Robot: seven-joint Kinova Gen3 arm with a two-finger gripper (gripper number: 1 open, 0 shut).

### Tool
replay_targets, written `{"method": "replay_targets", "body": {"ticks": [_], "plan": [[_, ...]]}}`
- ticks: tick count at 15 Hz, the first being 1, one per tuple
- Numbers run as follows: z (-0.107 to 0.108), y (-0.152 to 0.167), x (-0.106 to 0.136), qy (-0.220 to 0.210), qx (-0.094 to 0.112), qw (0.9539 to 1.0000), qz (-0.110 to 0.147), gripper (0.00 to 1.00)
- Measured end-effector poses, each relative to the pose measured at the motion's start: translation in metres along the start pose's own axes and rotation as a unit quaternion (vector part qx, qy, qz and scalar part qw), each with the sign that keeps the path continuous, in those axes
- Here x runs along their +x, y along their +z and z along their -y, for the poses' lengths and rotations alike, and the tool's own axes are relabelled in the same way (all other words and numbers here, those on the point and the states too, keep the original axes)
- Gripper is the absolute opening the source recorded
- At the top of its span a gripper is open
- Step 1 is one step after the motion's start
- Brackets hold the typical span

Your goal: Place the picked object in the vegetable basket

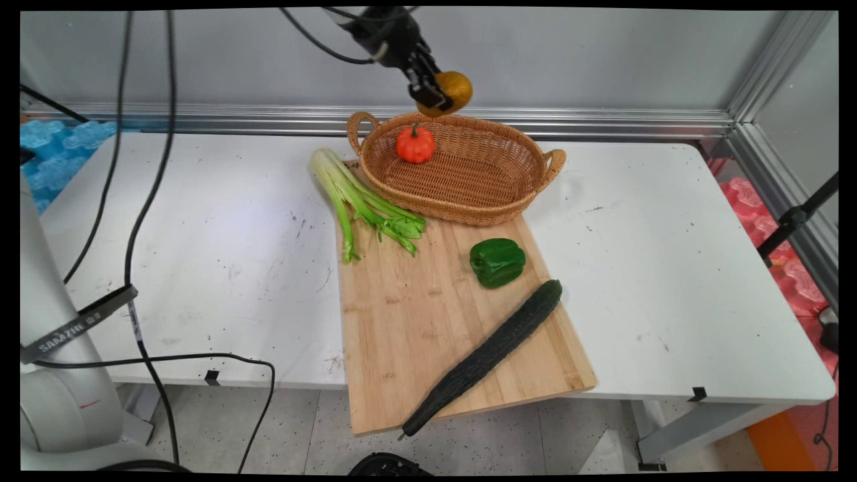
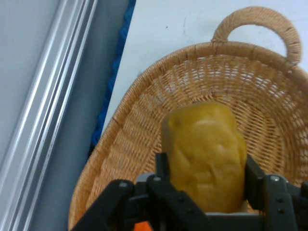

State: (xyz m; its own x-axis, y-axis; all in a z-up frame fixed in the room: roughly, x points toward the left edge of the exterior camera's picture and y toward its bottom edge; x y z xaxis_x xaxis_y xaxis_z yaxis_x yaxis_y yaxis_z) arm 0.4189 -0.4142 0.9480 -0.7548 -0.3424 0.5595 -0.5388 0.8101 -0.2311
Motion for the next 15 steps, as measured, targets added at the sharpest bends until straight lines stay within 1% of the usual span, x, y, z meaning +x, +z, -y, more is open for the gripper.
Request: {"method": "replay_targets", "body": {"ticks": [3, 6, 10, 13, 15], "plan": [[0.009, 0.037, 0.004, 0.005, -0.008, 0.9999, 0.008, 0.0], [0.015, 0.076, 0.002, 0.011, -0.016, 0.9996, 0.022, 0.0], [0.021, 0.119, 0.0, 0.013, -0.021, 0.999, 0.038, 0.0], [0.024, 0.145, -0.003, 0.011, -0.023, 0.9985, 0.048, 0.0], [0.025, 0.156, -0.003, 0.011, -0.024, 0.9983, 0.051, 0.0]]}}
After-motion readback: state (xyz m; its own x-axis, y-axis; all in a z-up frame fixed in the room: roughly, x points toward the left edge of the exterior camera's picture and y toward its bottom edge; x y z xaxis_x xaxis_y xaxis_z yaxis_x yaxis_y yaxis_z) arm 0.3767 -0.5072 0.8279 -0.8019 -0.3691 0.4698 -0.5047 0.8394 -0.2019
